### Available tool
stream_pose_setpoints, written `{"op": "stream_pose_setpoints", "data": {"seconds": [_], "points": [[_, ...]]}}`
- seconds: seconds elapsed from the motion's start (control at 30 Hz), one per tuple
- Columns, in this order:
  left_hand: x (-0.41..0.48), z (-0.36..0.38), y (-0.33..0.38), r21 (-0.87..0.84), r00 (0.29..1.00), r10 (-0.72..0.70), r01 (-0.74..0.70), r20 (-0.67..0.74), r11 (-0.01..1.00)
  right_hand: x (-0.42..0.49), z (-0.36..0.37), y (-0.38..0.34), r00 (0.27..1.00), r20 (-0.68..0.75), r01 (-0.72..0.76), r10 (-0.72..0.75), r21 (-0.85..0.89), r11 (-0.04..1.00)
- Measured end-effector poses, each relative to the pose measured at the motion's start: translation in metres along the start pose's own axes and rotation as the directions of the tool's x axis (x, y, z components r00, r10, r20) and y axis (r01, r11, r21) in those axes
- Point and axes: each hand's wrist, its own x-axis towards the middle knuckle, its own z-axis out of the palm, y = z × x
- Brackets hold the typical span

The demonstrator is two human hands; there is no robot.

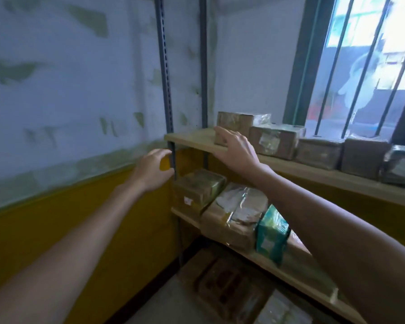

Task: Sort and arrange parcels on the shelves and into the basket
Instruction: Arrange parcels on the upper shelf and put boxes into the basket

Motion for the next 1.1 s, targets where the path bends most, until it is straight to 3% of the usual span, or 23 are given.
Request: {"op": "stream_pose_setpoints", "data": {"seconds": [0.27, 0.47, 0.6, 0.73, 0.87, 0.97, 1.1], "points": [[0.118, -0.031, -0.052, 0.025, 0.983, 0.186, -0.186, 0.0, 0.982, 0.113, 0.036, 0.003, 0.989, -0.136, -0.061, 0.062, 0.012, 0.998], [0.177, 0.001, -0.059, -0.127, 0.978, 0.207, -0.206, -0.002, 0.97, 0.16, 0.029, 0.037, 0.969, -0.226, -0.113, 0.102, -0.036, 0.993], [0.208, 0.047, -0.065, -0.218, 0.958, 0.283, -0.267, 0.048, 0.939, 0.173, 0.036, 0.076, 0.968, -0.185, -0.196, 0.171, -0.124, 0.973], [0.248, 0.086, -0.058, -0.25, 0.929, 0.36, -0.329, 0.086, 0.91, 0.19, 0.035, 0.107, 0.967, -0.204, -0.2, 0.151, -0.249, 0.948], [0.277, 0.124, -0.046, -0.181, 0.847, 0.51, -0.483, 0.152, 0.856, 0.202, 0.03, 0.134, 0.962, -0.143, -0.266, 0.232, -0.31, 0.913], [0.293, 0.149, -0.037, -0.361, 0.847, 0.507, -0.427, 0.162, 0.829, 0.211, 0.037, 0.146, 0.938, -0.087, -0.346, 0.335, -0.229, 0.91], [0.321, 0.171, -0.031, -0.488, 0.857, 0.477, -0.337, 0.194, 0.805, 0.219, 0.051, 0.16, 0.943, -0.113, -0.33, 0.312, -0.21, 0.921]]}}
